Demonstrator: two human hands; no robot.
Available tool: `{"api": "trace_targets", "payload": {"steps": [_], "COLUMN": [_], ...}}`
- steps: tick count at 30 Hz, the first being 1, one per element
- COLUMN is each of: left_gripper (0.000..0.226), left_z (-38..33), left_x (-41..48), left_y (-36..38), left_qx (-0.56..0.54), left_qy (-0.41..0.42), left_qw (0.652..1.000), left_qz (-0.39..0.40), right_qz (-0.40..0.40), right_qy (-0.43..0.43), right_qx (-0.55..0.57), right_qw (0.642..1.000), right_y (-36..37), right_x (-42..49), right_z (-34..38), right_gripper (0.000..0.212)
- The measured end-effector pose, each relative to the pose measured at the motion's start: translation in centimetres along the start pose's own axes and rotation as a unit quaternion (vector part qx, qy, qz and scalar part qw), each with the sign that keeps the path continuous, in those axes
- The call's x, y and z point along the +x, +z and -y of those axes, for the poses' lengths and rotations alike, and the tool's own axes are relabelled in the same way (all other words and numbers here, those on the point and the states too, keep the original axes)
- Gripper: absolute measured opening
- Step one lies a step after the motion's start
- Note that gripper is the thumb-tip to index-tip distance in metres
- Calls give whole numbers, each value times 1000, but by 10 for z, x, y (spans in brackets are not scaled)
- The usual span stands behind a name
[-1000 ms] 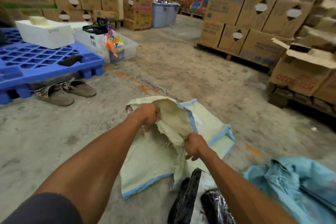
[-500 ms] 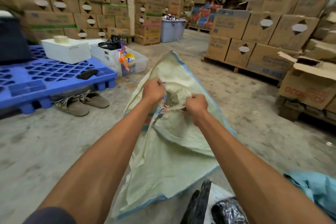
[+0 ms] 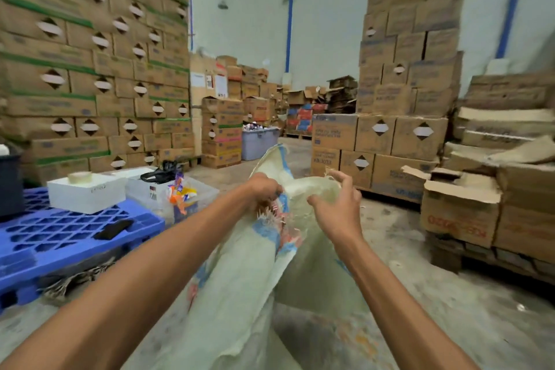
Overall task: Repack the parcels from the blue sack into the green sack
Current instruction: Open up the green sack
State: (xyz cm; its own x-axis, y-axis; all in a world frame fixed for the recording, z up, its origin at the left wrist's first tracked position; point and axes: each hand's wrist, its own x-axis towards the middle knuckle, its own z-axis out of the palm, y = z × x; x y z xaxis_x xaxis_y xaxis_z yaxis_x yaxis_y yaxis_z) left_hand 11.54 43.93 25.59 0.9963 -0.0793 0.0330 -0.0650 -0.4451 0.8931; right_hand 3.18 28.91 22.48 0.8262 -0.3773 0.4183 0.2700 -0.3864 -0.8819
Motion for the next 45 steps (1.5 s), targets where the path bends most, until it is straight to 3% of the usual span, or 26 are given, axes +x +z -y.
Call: {"api": "trace_targets", "payload": {"steps": [4,7,10,14,19,21,23,26,29,30,31,33,36,38,40,41,43,45], "left_gripper": [12,22,32,23,8,26,35,24,13,15,15,45,87,94,103,110,115,96], "left_z": [-46,-68,-76,-72,-35,-13,8,40,71,79,88,104,95,69,48,43,48,60], "left_x": [2,0,-11,-15,7,17,19,7,-16,-20,-23,-20,-19,-25,-23,-19,-4,7], "left_y": [23,36,54,75,83,77,64,36,5,0,-4,-8,3,10,16,18,24,33], "left_qx": [-8,-59,-120,-163,-295,-345,-356,-338,-357,-344,-264,2,157,187,240,305,470,542], "left_qy": [1,8,11,15,-55,-80,-100,-115,-151,-161,-170,-167,-26,155,331,372,351,317], "left_qw": [1000,998,993,986,952,927,910,915,903,899,909,928,929,927,898,873,810,778], "left_qz": [8,0,4,-8,-61,-124,-189,-189,-184,-217,-274,-333,-333,-286,-165,-83,24,36], "right_qz": [-19,6,56,83,39,20,4,-29,-36,-28,-14,21,54,55,58,69,120,190], "right_qy": [61,150,180,156,121,125,158,256,306,321,334,355,341,314,303,307,308,309], "right_qx": [-96,-185,-224,-243,-345,-379,-347,-102,86,129,164,211,238,230,227,232,246,265], "right_qw": [993,971,956,954,930,917,924,961,947,938,928,910,908,920,924,921,911,894], "right_y": [-6,-17,-34,-59,-93,-106,-114,-108,-85,-77,-68,-45,-15,2,13,13,8,-6], "right_x": [-11,-16,-17,-7,5,8,13,18,19,20,21,19,22,24,26,27,25,21], "right_z": [-3,-19,-39,-59,-69,-72,-76,-80,-81,-82,-80,-74,-70,-63,-54,-50,-35,-19], "right_gripper": [55,51,36,31,22,18,18,21,11,9,10,7,21,21,26,33,40,36]}}
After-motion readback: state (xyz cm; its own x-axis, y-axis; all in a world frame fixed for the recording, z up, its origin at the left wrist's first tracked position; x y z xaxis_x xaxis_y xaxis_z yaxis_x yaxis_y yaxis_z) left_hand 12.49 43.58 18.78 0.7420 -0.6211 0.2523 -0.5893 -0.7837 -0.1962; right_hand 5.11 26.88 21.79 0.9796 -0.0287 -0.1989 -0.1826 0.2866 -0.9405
